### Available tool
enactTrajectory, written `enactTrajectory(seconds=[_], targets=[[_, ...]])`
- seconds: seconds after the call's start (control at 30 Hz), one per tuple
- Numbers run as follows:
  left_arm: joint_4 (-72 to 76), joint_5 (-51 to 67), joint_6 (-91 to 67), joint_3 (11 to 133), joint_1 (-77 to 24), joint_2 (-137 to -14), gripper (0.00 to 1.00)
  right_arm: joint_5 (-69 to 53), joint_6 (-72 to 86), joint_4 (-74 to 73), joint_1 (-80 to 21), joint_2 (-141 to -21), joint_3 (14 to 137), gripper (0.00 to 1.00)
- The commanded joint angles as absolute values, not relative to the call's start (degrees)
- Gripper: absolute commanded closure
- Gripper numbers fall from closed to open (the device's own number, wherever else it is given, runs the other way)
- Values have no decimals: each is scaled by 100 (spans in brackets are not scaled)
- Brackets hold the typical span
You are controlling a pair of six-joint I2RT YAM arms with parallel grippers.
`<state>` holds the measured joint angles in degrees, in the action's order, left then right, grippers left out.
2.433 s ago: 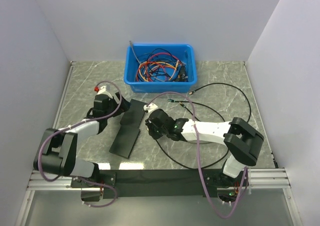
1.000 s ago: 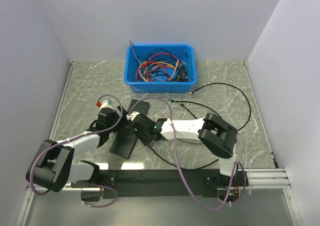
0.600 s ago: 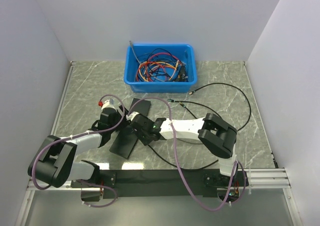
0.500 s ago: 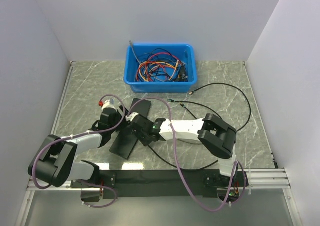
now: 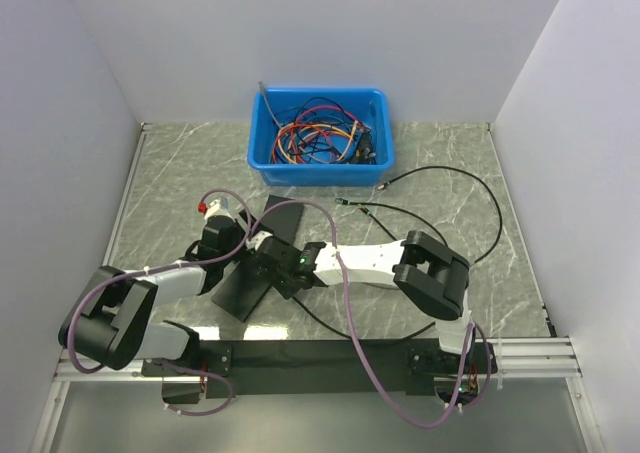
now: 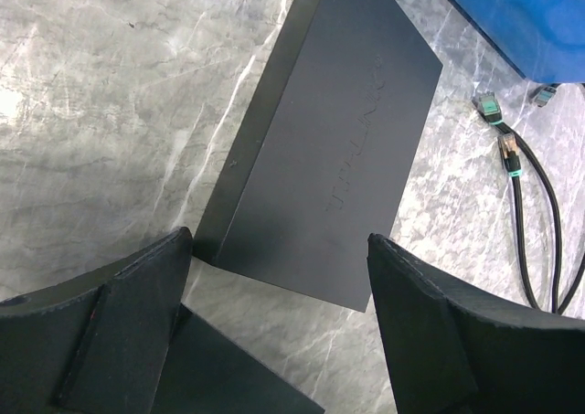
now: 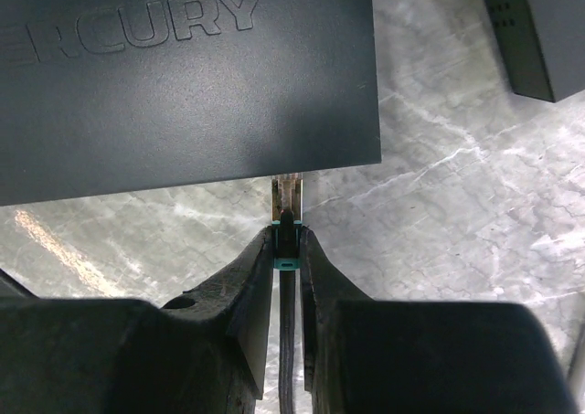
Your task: Insert the plug into the switch port
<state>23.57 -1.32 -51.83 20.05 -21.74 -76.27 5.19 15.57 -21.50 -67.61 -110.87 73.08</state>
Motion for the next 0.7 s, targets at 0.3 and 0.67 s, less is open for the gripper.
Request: enactTrajectory(seconds=[0.3,0.67], targets=[[731,-615,-5072,2417,-2250,-6847,13,782,1653,-1907,-6803,-11118,7303,100],[-624,-861,-4966,2549,-2250,-5696,11,782,1459,-1811,-6627,-11259,7629,100]])
